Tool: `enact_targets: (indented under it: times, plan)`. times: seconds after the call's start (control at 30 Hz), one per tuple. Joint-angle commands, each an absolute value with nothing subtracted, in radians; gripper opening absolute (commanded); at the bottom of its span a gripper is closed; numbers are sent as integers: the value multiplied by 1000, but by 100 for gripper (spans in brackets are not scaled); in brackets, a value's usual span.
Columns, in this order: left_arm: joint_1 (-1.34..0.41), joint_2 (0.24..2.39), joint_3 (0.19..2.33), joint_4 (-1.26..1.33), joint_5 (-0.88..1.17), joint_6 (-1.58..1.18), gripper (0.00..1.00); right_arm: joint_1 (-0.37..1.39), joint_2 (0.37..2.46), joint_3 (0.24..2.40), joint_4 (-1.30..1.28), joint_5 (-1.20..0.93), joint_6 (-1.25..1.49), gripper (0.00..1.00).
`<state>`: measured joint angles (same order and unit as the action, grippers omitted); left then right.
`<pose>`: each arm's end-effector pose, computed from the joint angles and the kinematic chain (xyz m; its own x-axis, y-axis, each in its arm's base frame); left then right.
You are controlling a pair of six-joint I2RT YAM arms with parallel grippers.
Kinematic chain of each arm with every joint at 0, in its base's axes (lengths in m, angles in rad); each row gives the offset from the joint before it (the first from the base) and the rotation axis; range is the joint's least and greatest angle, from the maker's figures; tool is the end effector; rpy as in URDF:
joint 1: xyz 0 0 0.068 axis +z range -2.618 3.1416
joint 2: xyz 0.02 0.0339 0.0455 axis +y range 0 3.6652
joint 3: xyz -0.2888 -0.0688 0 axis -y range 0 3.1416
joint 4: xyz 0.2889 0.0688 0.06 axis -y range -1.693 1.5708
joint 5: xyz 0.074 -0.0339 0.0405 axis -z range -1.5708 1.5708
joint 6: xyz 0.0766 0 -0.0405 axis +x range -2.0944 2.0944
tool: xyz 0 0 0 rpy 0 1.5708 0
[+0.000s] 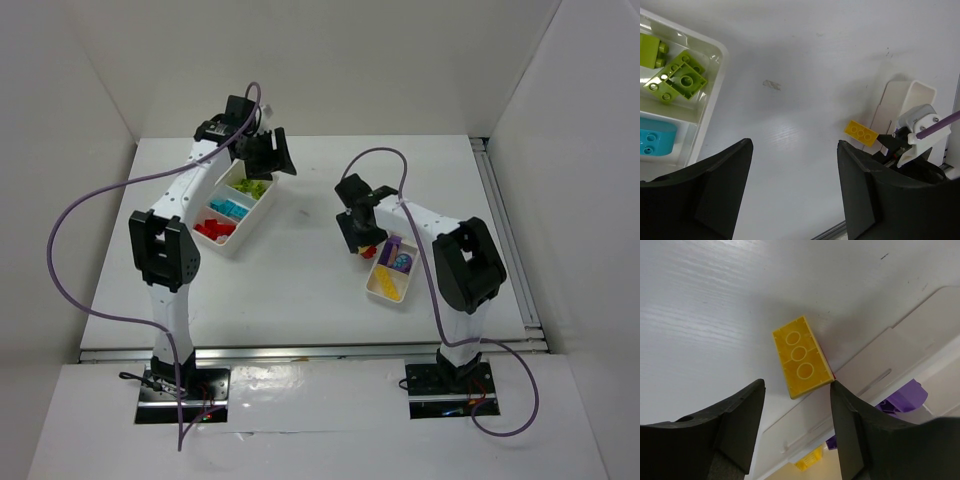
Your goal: Sort the legos into containers by color
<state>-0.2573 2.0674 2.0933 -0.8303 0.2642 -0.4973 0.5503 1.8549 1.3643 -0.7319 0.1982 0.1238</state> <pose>0.5243 -0.1587 0.3283 -0.8131 -0.2622 -0.5198 0.0375 0.8674 -0.4962 0.3786 0.2146 0.1674 -0.8513 -0.3802 -0.3615 -0.3530 0.9249 -0.1415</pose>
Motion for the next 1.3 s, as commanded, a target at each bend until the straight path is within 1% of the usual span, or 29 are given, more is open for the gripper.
enact_targets:
  times: [0.0, 0.03, 0.27, 0.33, 0.37, 0.4, 0.5, 0.63, 0.7, 0.73, 0.97, 1.13, 1.17, 1.27]
  plan:
    - [-261, 2042, 2086, -831, 281, -488, 79, 552, 1859, 1353, -723, 192, 106, 60]
    - [-261, 2042, 2086, -831, 281, -488, 79, 552, 1859, 1353, -723, 192, 106, 60]
    - [-261, 2051, 2086, -831, 281, -488, 79, 552, 1871, 1344, -704, 192, 106, 49]
    - [-261, 2051, 2086, -831, 290, -488, 79, 552, 1871, 1344, -695, 213, 106, 49]
    - [-261, 2051, 2086, -831, 290, -488, 79, 552, 1882, 1344, -695, 222, 106, 52]
    - [-261, 2051, 2086, -831, 290, -488, 79, 552, 1882, 1344, -695, 222, 106, 64]
    - [-261, 2051, 2086, -831, 290, -488, 79, 552, 1891, 1344, -695, 236, 106, 68]
    - [-261, 2051, 2086, -831, 290, -488, 79, 552, 1891, 1344, -677, 247, 97, 68]
    - [-261, 2051, 2086, -831, 290, -488, 79, 552, 1891, 1344, -666, 247, 88, 62]
    - [-261, 2051, 2086, -831, 290, -488, 79, 552, 1891, 1344, -652, 247, 87, 58]
    - [-261, 2051, 2077, -831, 290, -479, 79, 552, 1891, 1335, -608, 236, 87, 57]
    - [-261, 2051, 2077, -831, 290, -479, 79, 552, 1881, 1325, -588, 236, 87, 47]
    - [-261, 2051, 2077, -841, 290, -479, 79, 552, 1881, 1325, -588, 236, 87, 42]
    - [-261, 2051, 2077, -841, 290, -479, 79, 552, 1872, 1325, -588, 236, 87, 32]
